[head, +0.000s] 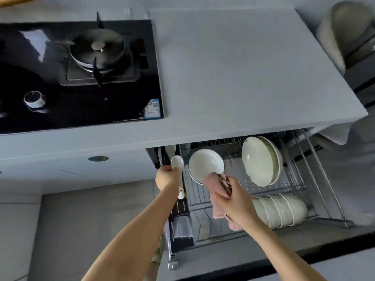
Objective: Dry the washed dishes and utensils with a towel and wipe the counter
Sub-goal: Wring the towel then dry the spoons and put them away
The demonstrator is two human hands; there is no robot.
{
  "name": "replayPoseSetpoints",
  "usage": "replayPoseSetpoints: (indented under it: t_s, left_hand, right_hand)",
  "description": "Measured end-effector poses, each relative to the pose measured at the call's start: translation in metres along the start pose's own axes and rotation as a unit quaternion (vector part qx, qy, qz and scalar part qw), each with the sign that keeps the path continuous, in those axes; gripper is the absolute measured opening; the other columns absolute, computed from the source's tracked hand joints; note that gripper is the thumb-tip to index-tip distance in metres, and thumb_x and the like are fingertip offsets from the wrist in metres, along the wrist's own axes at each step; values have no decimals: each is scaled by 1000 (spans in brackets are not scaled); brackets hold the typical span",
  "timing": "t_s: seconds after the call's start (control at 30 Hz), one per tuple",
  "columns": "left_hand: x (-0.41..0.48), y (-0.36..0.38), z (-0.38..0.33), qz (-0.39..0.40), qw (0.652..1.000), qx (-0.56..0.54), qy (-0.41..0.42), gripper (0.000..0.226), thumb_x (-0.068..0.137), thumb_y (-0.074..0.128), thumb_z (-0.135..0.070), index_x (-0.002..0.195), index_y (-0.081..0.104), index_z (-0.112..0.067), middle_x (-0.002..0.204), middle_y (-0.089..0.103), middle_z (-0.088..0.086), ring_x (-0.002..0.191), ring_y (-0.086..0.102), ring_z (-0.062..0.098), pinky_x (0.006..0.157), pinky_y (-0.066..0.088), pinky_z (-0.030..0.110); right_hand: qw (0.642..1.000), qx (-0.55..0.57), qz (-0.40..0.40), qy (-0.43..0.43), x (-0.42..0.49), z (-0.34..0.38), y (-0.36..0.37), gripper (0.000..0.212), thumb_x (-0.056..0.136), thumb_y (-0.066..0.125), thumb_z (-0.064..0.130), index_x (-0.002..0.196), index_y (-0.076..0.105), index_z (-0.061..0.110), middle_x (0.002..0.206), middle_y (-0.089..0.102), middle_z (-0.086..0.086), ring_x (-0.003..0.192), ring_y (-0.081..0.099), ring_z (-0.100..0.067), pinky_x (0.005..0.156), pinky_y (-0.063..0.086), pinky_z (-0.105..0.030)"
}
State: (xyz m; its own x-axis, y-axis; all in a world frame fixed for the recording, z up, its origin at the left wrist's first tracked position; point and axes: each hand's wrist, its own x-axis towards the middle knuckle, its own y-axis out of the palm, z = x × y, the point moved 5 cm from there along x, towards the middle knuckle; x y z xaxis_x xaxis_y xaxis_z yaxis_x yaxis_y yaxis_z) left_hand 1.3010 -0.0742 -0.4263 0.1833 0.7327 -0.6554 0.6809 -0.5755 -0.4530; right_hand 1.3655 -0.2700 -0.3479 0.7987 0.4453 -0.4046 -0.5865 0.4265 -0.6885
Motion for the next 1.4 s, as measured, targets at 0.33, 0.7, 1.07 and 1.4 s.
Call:
replayPoseSetpoints:
  t_s: [0.33, 0.7, 1.07, 1.4]
  left_hand:
    - [66, 46, 3, -161, 985, 59, -7, 23, 90, 50, -24, 89, 66, -8, 78, 67, 8, 67, 56, 20, 43, 26, 19]
    - [92, 65, -16, -190, 957, 210, 52, 18, 94, 40, -3, 107, 52, -1, 97, 65, 17, 84, 62, 33, 61, 33, 32]
    - [72, 62, -14, -143, 969, 183, 86, 27, 87, 44, 9, 111, 49, 0, 111, 57, 19, 99, 57, 33, 73, 42, 33]
    - [18, -29, 1, -136, 984, 77, 90, 33, 88, 42, 0, 115, 61, -5, 114, 65, 13, 107, 57, 31, 81, 42, 28]
  right_hand:
    - [994, -32, 92, -51, 109, -48, 8, 39, 88, 65, 19, 123, 49, 10, 91, 58, 4, 74, 55, -13, 50, 34, -10]
    - [989, -31, 127, -73, 139, -58, 23, 40, 86, 68, 29, 120, 50, 16, 89, 59, 10, 76, 59, -11, 58, 46, -22]
    - [987, -25, 138, -79, 136, -48, 20, 45, 85, 69, 28, 124, 49, 14, 100, 63, 2, 83, 60, -18, 60, 46, -24]
    - [969, -14, 187, -159, 82, 42, 16, 35, 89, 64, 33, 118, 50, 21, 97, 60, 10, 80, 62, -10, 59, 45, -17]
